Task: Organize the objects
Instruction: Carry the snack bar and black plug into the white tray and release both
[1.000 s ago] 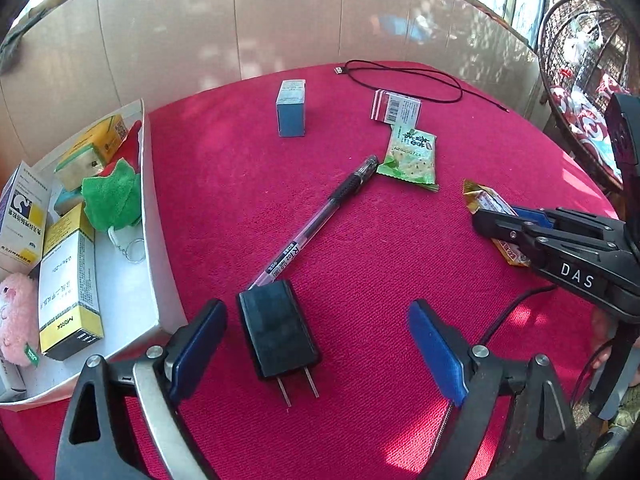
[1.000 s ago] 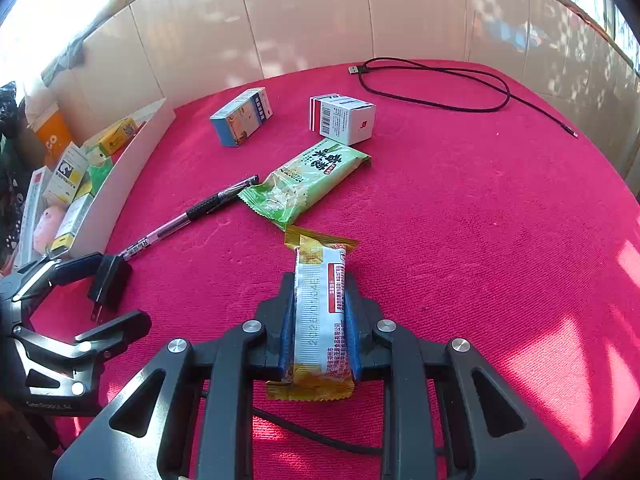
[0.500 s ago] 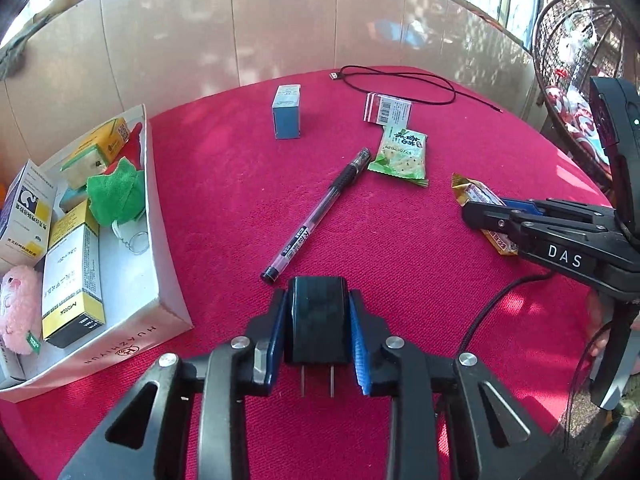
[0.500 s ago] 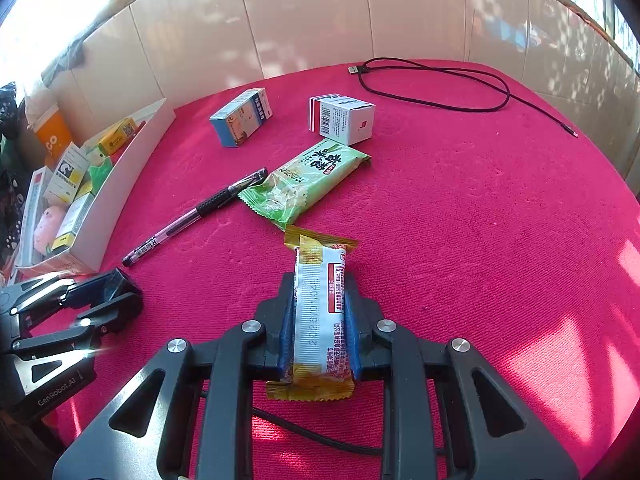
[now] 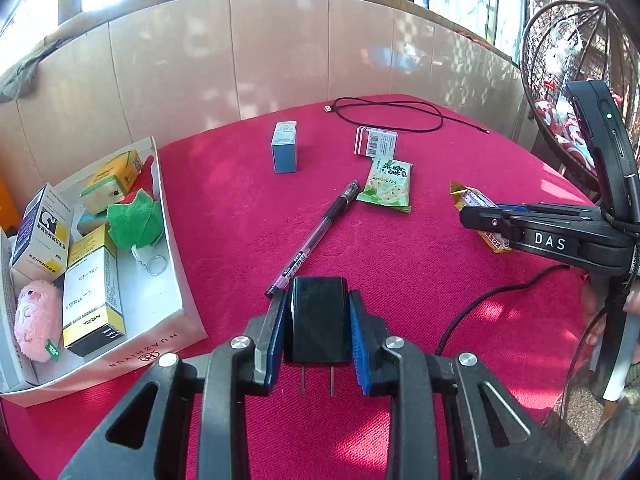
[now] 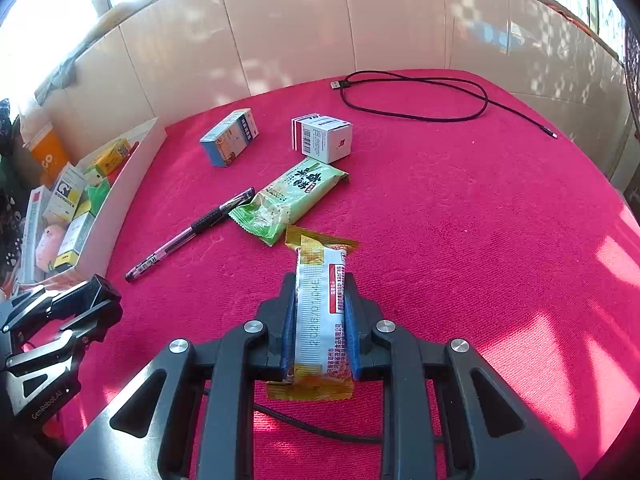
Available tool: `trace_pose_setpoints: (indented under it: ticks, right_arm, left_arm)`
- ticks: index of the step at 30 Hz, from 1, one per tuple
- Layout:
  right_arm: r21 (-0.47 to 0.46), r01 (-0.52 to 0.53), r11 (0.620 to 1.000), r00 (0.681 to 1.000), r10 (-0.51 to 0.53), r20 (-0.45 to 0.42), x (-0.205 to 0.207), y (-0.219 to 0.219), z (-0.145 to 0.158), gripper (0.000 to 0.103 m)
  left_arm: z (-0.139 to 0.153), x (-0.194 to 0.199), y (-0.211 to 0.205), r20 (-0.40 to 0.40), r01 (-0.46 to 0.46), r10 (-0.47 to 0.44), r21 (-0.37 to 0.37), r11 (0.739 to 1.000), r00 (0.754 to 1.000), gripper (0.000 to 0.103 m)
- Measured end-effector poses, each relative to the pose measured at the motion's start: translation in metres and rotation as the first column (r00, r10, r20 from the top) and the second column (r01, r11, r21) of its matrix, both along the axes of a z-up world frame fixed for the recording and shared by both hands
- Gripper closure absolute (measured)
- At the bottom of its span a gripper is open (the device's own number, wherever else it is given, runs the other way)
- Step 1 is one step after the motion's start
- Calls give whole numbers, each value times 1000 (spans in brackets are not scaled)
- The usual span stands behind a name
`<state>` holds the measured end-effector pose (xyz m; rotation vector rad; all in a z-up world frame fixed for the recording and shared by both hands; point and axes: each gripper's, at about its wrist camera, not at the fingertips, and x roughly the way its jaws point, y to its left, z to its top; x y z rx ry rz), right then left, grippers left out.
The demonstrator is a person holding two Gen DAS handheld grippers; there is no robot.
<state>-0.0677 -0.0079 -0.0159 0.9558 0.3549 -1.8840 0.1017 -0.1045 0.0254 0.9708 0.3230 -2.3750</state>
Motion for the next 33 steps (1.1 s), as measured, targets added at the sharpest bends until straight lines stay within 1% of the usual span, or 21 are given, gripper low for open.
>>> trace_pose_setpoints:
  ticks: [7,20,33]
  right_arm:
    - [-19,-21,1000,999,21,-31,14,-2,18,83]
    - [-18,-77,997,995,75,-71,39,-12,36,83]
    - [0,-173,985,975,172,-141,79,-40,56,83]
  left_arm:
    - [9,10,0,-45,-14,13,-13,1000,999,74]
    - [24,32,-3,-121,-56,53,-23,998,991,74]
    - [41,70,-20,-214,-141,133,-19,990,968,74]
